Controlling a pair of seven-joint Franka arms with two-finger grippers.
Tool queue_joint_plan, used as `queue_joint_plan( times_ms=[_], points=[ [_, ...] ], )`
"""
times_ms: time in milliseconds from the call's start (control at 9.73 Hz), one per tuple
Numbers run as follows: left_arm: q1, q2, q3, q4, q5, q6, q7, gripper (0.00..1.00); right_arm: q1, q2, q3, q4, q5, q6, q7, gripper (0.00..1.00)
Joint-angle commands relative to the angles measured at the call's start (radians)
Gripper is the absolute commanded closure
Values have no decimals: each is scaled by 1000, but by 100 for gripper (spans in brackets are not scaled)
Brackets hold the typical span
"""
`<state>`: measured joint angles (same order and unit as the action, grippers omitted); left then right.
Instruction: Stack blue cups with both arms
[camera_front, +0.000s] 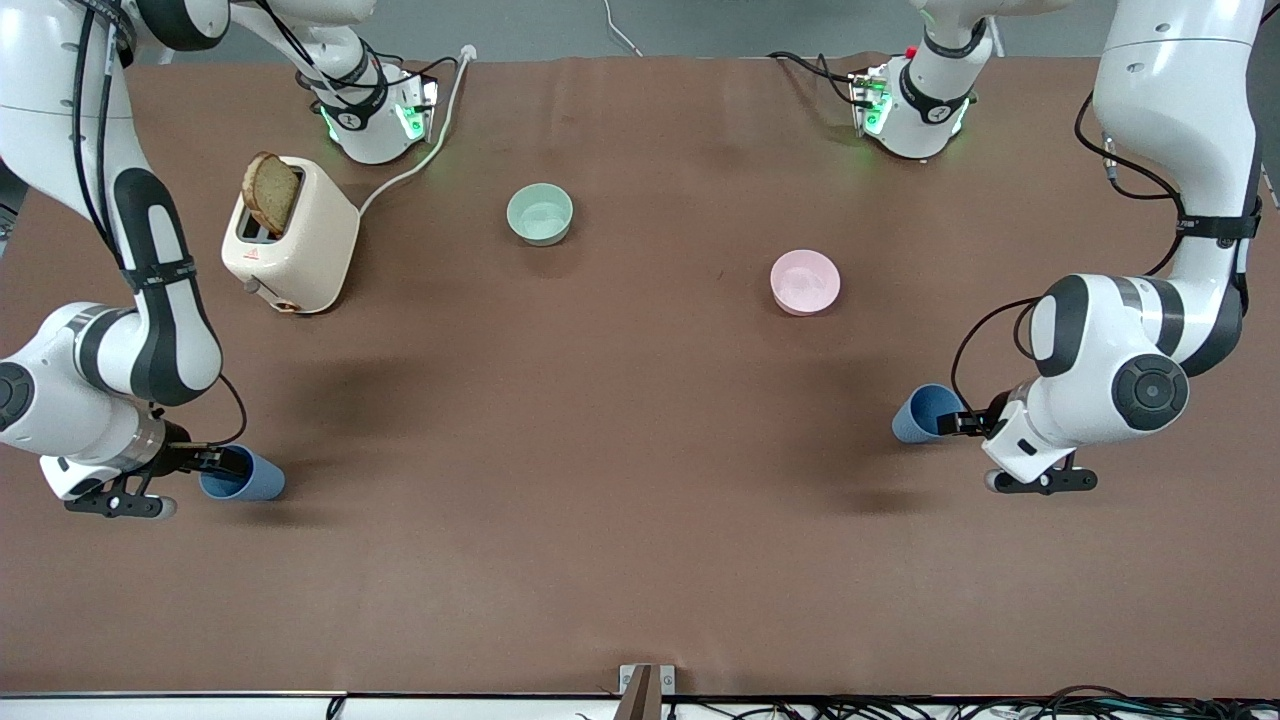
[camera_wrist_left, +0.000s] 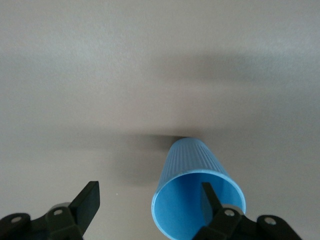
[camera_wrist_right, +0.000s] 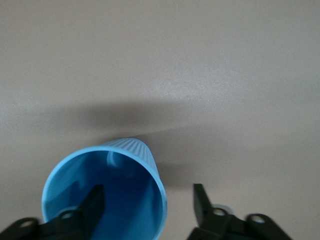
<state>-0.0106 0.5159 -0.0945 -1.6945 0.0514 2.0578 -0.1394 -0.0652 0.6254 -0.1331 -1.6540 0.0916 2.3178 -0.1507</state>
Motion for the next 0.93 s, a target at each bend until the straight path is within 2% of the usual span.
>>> queue_joint_plan(
  times_ms=[0, 103, 206, 411, 514, 617, 822],
  points=[
    [0, -2, -1, -71, 8, 37, -11, 14, -16, 13, 7, 16, 34, 8, -30, 61],
    [3, -2, -5, -102, 8, 85, -11, 19, -19, 20, 7, 20, 51, 8, -29, 86],
    [-3, 1, -5, -106, 7, 111, -12, 33, -37, 31, 7, 40, 62, 5, -33, 100],
    [4, 6, -5, -105, 5, 120, -9, 71, -47, 30, 7, 85, 89, -17, -52, 100],
    [6, 9, -5, -105, 1, 130, -11, 83, -41, 24, 7, 109, 115, -64, -50, 100],
    [4, 9, -5, -102, -1, 130, -11, 91, -36, 19, 7, 150, 126, -143, -49, 100],
    [3, 7, -5, -94, 1, 131, -9, 100, -27, -22, 9, 229, 181, -305, -21, 100]
  ],
)
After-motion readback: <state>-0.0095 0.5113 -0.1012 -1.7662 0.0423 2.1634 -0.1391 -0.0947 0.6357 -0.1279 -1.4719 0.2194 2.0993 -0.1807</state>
